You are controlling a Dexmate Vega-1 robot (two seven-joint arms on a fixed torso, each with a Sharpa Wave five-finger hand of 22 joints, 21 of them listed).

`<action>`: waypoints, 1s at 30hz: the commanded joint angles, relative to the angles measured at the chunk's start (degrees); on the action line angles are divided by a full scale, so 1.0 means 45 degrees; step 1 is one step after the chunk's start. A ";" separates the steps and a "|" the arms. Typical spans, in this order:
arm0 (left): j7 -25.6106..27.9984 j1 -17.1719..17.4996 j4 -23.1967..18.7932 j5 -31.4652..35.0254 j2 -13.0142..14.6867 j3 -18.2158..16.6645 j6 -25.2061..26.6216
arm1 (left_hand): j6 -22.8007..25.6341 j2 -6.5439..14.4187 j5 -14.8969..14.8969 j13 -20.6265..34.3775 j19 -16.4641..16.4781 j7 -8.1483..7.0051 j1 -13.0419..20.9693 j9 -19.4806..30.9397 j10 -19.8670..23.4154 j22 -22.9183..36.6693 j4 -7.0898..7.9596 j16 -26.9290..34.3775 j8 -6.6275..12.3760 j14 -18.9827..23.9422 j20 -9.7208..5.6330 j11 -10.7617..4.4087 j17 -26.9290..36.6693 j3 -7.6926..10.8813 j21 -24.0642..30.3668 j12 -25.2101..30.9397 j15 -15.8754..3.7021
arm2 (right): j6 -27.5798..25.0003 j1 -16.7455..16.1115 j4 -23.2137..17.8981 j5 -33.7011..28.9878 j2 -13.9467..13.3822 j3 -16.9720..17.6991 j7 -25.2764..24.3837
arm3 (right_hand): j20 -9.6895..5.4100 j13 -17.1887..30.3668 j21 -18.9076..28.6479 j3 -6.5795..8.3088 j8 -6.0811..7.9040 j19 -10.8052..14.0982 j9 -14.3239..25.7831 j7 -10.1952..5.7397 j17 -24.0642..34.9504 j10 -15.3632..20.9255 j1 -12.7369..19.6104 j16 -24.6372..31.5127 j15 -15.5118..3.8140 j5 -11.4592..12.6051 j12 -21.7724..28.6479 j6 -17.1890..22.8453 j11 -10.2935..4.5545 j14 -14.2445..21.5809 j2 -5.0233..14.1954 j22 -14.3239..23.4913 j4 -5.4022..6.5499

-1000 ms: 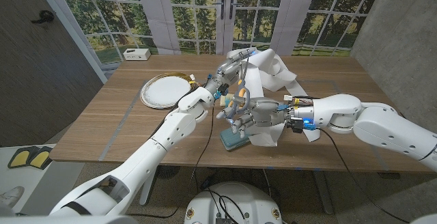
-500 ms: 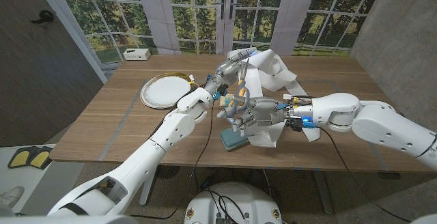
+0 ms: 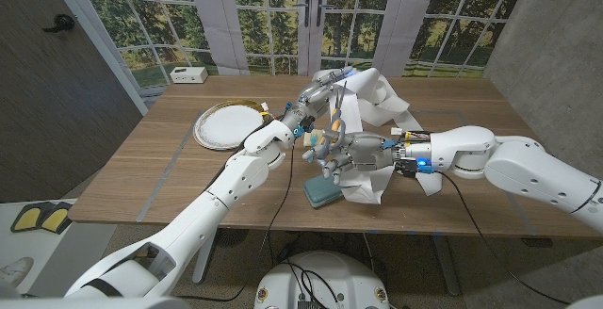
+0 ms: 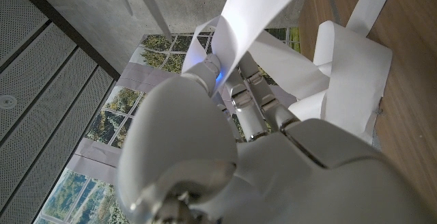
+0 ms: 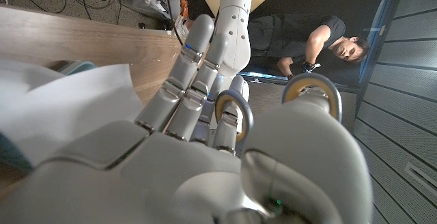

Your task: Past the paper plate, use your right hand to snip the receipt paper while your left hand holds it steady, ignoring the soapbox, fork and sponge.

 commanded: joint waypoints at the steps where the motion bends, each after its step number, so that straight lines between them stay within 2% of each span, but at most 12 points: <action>1: -0.0133 0.0013 0.0082 -0.0012 0.0029 -0.0018 -0.0088 | 0.0119 -0.0014 0.0041 -0.0004 -0.0056 -0.0030 -0.0080 0.0038 0.0016 -0.0053 -0.0008 -0.0032 -0.0049 0.0162 -0.0343 -0.0009 0.0053 0.0128 0.0161 0.0046 -0.1445 | -0.0199 0.0198 0.0306 -0.0034 0.0160 -0.0087 -0.0112 | 0.0004 0.0051 0.0000 0.0042 -0.0061 0.0090 -0.0058 0.1189 -0.0005 0.0049 0.0089 0.0023 -0.0007 0.0095 0.0066 -0.1049 -0.0088 0.0007 0.0117 0.0053 -0.0016; 13: -0.0222 0.0029 0.0162 0.0013 0.0005 -0.0044 -0.0252 | 0.0169 -0.0025 0.0038 0.0031 -0.0109 -0.0025 -0.0097 0.0024 0.0023 -0.0210 -0.0015 -0.0102 -0.0131 0.0169 -0.0348 -0.0014 0.0053 0.0140 0.0281 0.0060 -0.1444 | -0.0350 0.0403 0.0560 -0.0096 0.0330 -0.0205 -0.0089 | 0.0022 0.0047 -0.0022 0.0067 -0.0057 0.0079 -0.0267 0.1136 0.0001 0.0081 0.0130 0.0035 -0.0012 0.0101 0.0078 -0.1006 -0.0125 -0.0006 0.0177 0.0055 -0.0016; 30: -0.0209 -0.0026 0.0439 0.0109 -0.0128 0.0002 -0.0343 | 0.0235 -0.0046 0.0031 -0.0028 -0.0153 -0.0026 -0.0125 0.0008 0.0069 -0.0433 -0.0020 -0.0175 -0.0236 0.0193 -0.0385 0.0004 0.0069 0.0136 0.0464 0.0021 -0.1449 | -0.0345 0.0244 0.0823 -0.0048 0.0279 -0.0047 -0.0342 | 0.0045 0.0029 -0.0063 0.0053 -0.0056 0.0037 -0.0535 0.1110 -0.0009 0.0063 0.0111 0.0006 0.0017 0.0097 0.0064 -0.0971 -0.0138 -0.0110 0.0203 0.0058 0.0011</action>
